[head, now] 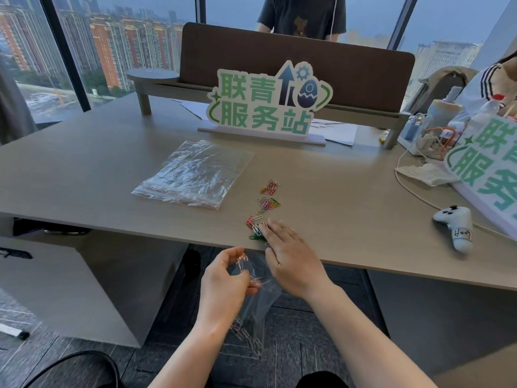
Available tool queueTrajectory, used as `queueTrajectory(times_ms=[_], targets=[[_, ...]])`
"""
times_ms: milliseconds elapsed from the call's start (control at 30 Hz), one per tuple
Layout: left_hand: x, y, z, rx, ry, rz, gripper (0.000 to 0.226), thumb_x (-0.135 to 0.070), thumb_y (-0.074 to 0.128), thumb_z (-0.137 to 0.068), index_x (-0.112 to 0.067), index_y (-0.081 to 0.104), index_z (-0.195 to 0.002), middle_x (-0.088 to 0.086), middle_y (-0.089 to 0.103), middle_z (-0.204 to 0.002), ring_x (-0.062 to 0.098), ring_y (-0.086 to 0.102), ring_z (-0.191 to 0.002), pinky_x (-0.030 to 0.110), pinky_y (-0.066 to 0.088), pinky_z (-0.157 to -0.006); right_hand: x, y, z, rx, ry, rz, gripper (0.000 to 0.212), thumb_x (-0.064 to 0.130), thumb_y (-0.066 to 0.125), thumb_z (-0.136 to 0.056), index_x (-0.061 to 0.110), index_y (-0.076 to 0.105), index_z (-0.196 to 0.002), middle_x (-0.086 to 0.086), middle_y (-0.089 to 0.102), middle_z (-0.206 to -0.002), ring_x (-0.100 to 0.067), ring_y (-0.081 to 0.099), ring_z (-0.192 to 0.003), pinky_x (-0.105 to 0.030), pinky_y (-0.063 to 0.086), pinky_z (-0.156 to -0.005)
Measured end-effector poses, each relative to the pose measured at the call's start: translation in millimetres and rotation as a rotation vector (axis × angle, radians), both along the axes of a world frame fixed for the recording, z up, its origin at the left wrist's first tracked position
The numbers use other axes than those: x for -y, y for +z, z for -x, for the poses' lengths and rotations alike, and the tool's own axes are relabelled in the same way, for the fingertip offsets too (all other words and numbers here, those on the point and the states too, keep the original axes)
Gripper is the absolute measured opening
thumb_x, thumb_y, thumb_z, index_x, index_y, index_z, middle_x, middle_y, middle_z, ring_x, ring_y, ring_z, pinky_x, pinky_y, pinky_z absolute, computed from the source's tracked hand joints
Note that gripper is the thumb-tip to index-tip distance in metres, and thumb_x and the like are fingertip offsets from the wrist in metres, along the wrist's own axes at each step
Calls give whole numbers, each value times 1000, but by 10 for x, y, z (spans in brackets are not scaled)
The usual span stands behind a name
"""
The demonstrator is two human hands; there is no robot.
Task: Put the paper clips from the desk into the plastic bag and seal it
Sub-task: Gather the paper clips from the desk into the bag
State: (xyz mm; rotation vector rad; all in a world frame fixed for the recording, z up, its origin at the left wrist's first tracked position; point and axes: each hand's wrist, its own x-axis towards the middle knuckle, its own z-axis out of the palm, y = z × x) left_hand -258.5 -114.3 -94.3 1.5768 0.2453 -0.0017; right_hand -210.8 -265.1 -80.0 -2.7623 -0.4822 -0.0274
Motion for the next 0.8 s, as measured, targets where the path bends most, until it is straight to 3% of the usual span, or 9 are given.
queueTrajectory(times_ms=[300,433,567,667,800], targets=[[-93,-15,-9,24,62,26,42,8,61,-90,-20,63,-121,0,65,-118,24,78,-76,34,64,-67,-189,-91,196,96,53,0,55,28,27,-98,26,17,-152,2,13,-161,-11,3,-148,-29,0,-119],[-136,12,4,20,68,49,43,8,60,-91,-22,62,-122,-3,66,-118,20,78,-76,28,62,-64,-261,-89,301,110,80,-16,56,30,20,-96,27,18,-152,4,14,-160,-9,3,-147,-28,-1,-119],[-175,7,8,27,73,48,44,5,65,-89,-22,62,-123,1,68,-119,17,77,-83,30,64,-68,-311,-88,400,138,100,-69,60,34,15,-90,26,28,-149,5,25,-158,-8,10,-147,-25,2,-119],[-191,2,16,23,74,32,44,3,68,-88,-22,62,-125,3,69,-121,17,77,-87,34,65,-73,-325,-66,457,133,110,-175,54,25,23,-93,24,37,-145,6,36,-152,-6,20,-144,-26,11,-119],[-201,15,34,2,62,12,46,6,61,-91,-20,61,-130,1,65,-125,20,78,-71,38,64,-73,-234,1,327,95,3,-421,50,13,35,-92,23,42,-141,4,48,-144,-10,43,-132,-35,39,-107]])
